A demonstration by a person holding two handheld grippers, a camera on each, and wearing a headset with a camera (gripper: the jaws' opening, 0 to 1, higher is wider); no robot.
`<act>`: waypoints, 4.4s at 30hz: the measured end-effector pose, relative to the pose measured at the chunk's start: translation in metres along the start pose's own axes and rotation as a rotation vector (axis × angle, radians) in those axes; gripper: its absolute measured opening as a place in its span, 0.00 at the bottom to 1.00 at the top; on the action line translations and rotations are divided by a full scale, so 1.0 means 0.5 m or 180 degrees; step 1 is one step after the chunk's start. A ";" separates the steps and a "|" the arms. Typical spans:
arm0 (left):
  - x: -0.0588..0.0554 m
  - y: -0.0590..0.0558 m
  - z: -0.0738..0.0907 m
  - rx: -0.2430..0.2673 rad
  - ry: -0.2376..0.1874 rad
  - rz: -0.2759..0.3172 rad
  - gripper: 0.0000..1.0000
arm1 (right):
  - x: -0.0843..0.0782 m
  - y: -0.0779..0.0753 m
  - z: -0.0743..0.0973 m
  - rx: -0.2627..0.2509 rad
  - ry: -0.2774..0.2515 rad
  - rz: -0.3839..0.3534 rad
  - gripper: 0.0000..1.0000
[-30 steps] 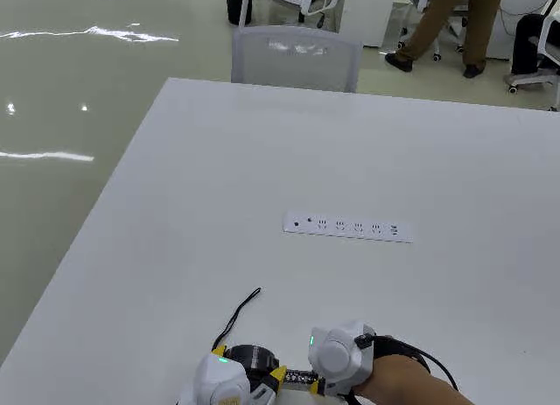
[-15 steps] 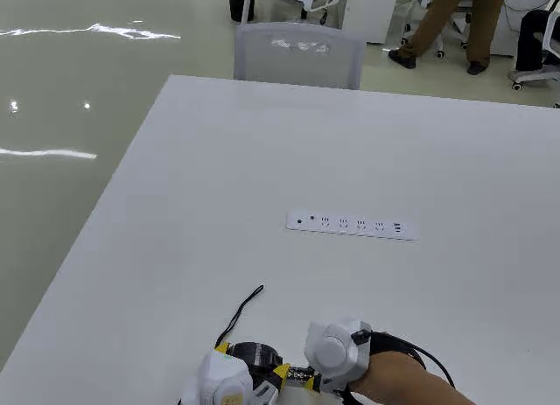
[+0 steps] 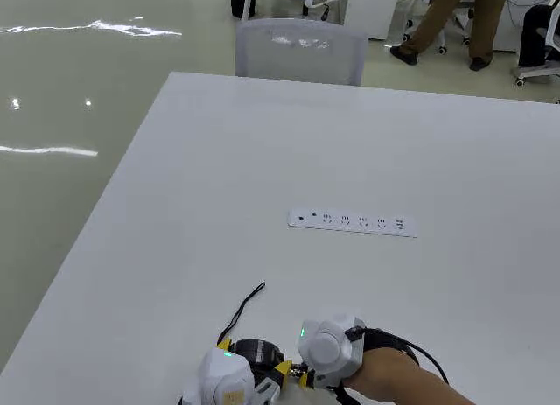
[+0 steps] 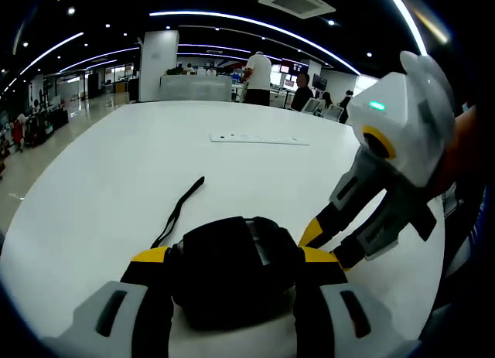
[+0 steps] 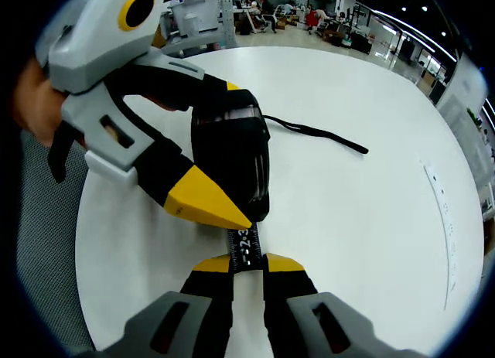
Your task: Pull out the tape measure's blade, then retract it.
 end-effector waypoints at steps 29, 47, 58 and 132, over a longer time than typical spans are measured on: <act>0.001 0.000 0.000 -0.0035 0.0000 0.0004 0.60 | 0.015 0.007 -0.010 -0.0045 -0.0368 0.0182 0.17; 0.001 -0.002 0.001 -0.0050 0.0007 0.0013 0.60 | 0.000 0.020 0.004 -0.0084 -0.0320 0.0132 0.06; 0.001 -0.002 -0.003 -0.0071 0.0112 0.0013 0.62 | -0.029 0.003 0.039 -0.0313 -0.0401 -0.0080 0.39; 0.011 0.219 0.421 -0.0779 -0.0563 -0.0277 0.99 | -0.415 0.303 0.421 -0.2209 -0.1221 -0.2010 1.00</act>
Point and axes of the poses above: the centre of the closed fingertips' face, and the gripper's own axes: z roughly backward along the fingers, y roughly to its left, x roughly out of its top, the point moved 4 cm from there along z, roughly backward along the fingers, and after that the axes turned 4 degrees about z, right-handed, at the moved point
